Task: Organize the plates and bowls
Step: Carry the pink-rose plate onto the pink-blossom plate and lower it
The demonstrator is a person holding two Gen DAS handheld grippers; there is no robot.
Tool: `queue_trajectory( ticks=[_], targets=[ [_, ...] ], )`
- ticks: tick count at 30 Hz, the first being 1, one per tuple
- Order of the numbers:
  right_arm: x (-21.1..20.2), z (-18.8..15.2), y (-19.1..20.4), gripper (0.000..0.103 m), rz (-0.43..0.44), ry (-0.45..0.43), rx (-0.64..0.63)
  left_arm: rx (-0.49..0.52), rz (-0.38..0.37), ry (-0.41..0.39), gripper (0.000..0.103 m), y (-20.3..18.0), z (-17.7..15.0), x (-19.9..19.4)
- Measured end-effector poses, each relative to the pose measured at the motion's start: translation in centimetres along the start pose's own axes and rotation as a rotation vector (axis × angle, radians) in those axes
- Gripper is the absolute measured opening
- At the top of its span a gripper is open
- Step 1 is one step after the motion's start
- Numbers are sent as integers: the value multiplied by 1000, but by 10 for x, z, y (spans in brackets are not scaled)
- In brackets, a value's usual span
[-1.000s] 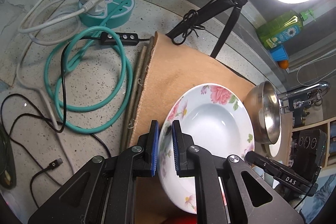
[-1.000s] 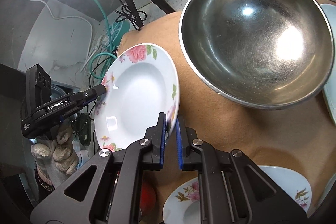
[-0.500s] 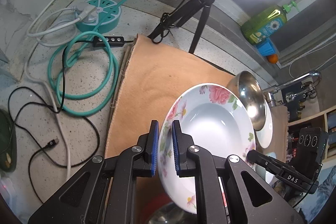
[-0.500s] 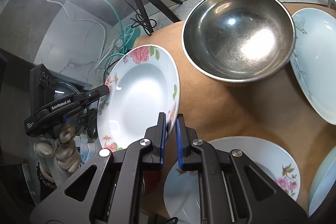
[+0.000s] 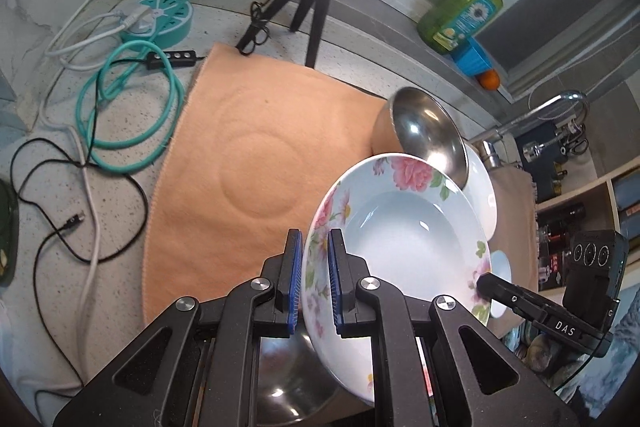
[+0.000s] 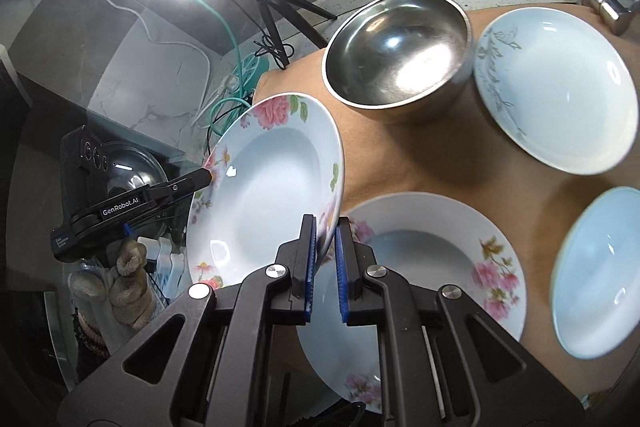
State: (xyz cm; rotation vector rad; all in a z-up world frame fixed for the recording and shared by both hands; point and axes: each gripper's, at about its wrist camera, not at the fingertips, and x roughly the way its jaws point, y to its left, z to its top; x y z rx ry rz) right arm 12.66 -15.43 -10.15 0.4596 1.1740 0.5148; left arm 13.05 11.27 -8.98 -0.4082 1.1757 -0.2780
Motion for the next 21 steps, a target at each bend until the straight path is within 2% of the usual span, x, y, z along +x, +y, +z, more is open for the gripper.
queue_trajectory(
  ticks=[10, 21],
  targets=[
    [-35, -30, -31, 9, -27, -21, 39, 56, -28, 41, 11, -36, -27, 10],
    [-50, -68, -61, 10, -62, -20, 95, 122, -29, 111, 11, -59, -46, 30]
  ],
)
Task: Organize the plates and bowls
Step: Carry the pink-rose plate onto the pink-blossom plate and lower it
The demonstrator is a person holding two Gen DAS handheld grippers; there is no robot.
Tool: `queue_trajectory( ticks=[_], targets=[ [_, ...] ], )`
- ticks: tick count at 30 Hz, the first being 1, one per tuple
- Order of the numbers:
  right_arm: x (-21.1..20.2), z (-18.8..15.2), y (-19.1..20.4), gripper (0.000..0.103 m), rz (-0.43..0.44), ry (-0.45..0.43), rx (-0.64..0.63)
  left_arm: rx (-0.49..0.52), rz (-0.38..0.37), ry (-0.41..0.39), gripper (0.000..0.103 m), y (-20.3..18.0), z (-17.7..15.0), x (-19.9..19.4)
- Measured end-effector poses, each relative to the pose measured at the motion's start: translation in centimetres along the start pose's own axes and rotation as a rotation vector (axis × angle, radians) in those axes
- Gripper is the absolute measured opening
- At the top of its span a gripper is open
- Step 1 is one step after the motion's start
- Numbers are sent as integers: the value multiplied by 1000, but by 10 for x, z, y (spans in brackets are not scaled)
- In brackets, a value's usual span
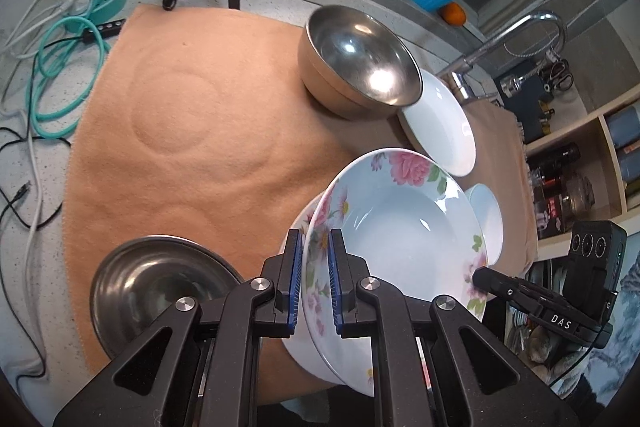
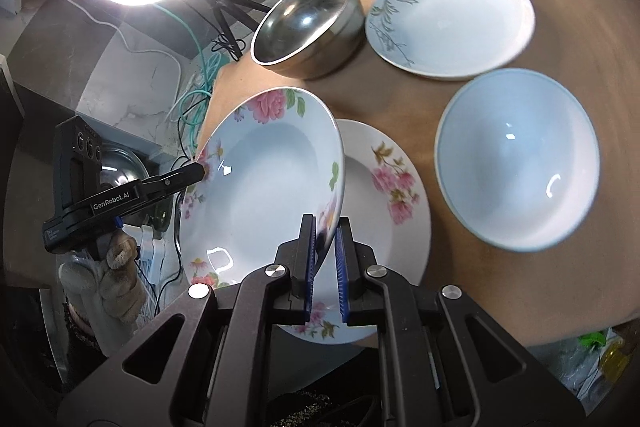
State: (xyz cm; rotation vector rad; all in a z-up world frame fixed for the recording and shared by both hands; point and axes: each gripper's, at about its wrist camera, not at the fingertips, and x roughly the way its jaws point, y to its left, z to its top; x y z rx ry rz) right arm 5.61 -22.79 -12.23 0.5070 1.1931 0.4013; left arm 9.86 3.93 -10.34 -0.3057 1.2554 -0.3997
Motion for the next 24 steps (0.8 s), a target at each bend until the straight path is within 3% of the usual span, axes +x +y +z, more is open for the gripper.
queue_trajectory(
  ticks=[24],
  targets=[
    [16, -31, -33, 10, -31, 50, 73, 62, 43, 103, 11, -16, -10, 36]
  ],
)
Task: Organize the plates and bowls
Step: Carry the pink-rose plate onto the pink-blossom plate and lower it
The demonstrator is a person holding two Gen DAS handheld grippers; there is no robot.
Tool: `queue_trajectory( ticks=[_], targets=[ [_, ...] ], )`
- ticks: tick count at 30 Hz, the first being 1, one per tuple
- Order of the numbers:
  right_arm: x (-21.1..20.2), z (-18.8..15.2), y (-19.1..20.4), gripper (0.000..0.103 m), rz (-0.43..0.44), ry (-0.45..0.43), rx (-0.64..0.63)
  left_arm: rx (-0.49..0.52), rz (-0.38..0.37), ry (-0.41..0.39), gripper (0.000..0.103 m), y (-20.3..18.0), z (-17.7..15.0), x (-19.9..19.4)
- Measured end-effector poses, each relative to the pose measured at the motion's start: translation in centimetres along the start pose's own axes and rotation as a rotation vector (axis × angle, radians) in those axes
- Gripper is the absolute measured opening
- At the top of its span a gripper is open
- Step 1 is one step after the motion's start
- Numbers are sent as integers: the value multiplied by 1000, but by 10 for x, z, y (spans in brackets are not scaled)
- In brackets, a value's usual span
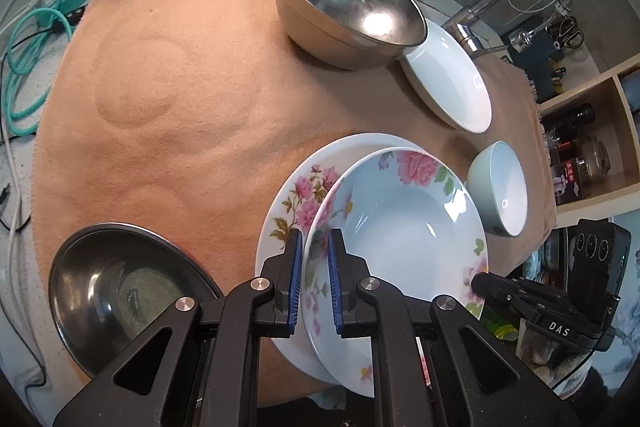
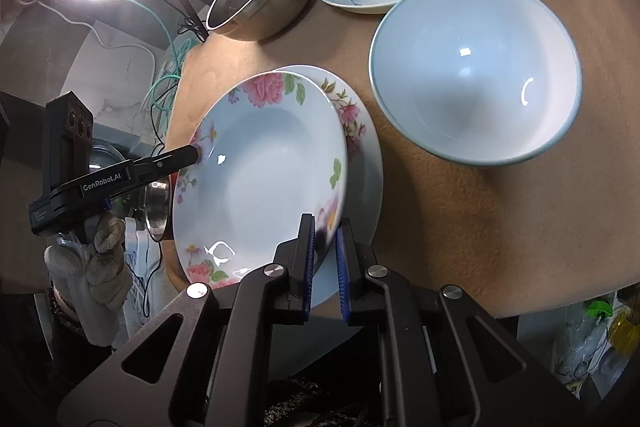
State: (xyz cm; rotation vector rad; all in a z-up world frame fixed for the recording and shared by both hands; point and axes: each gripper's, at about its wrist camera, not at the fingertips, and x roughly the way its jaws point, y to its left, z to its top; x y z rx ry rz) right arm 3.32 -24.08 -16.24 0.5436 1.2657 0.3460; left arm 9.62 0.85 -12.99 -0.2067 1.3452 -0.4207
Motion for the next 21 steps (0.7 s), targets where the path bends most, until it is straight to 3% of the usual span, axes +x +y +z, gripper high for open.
queue_trajectory(
  ticks=[21],
  targets=[
    [10, 1, 2, 11, -24, 26, -12, 27, 58, 35, 11, -5, 2, 11]
  ],
)
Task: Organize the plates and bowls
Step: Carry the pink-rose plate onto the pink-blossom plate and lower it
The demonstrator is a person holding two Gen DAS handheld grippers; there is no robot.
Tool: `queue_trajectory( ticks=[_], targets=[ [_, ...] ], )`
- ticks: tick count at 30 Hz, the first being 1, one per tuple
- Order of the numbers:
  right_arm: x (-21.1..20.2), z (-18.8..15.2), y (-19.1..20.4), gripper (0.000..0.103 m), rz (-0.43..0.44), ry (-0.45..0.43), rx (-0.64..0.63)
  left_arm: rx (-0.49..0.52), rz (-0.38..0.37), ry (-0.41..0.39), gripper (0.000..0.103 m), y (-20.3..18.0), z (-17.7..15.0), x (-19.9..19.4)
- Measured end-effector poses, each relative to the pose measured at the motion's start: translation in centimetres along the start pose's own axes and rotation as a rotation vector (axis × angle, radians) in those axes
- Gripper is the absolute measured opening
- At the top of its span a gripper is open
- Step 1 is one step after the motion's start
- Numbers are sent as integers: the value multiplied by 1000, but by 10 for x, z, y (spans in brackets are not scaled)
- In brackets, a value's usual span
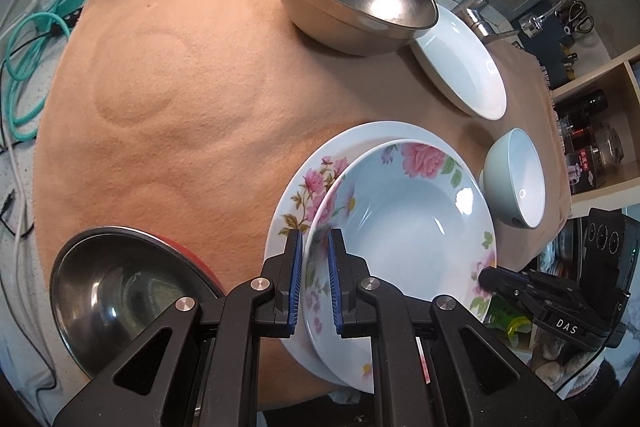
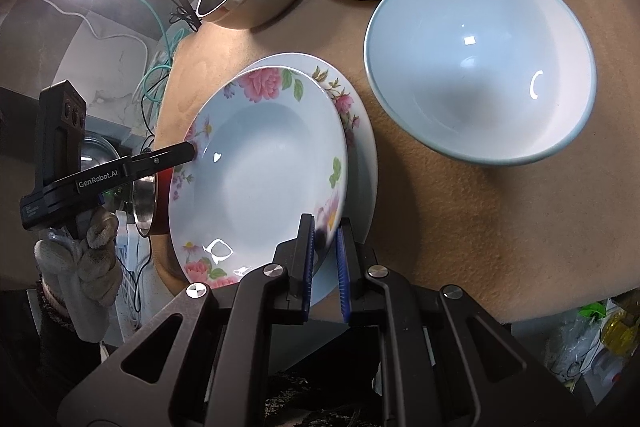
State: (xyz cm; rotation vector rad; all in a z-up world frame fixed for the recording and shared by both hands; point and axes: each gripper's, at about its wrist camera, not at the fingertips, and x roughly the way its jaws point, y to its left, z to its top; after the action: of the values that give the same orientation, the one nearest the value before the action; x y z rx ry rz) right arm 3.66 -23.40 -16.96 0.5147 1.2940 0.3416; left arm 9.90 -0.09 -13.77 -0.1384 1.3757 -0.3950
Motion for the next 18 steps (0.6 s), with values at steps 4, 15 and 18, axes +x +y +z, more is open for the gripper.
queue_trajectory(
  ticks=[4, 15, 18],
  targets=[
    [1, 1, 2, 11, -8, -1, -6, 5, 12, 9, 12, -1, 1, 3],
    [2, 0, 7, 11, -34, 2, -37, 46, 67, 25, 12, -9, 1, 7],
    [1, 0, 7, 11, -37, 6, -40, 49, 68, 29, 12, -9, 1, 7]
  ],
)
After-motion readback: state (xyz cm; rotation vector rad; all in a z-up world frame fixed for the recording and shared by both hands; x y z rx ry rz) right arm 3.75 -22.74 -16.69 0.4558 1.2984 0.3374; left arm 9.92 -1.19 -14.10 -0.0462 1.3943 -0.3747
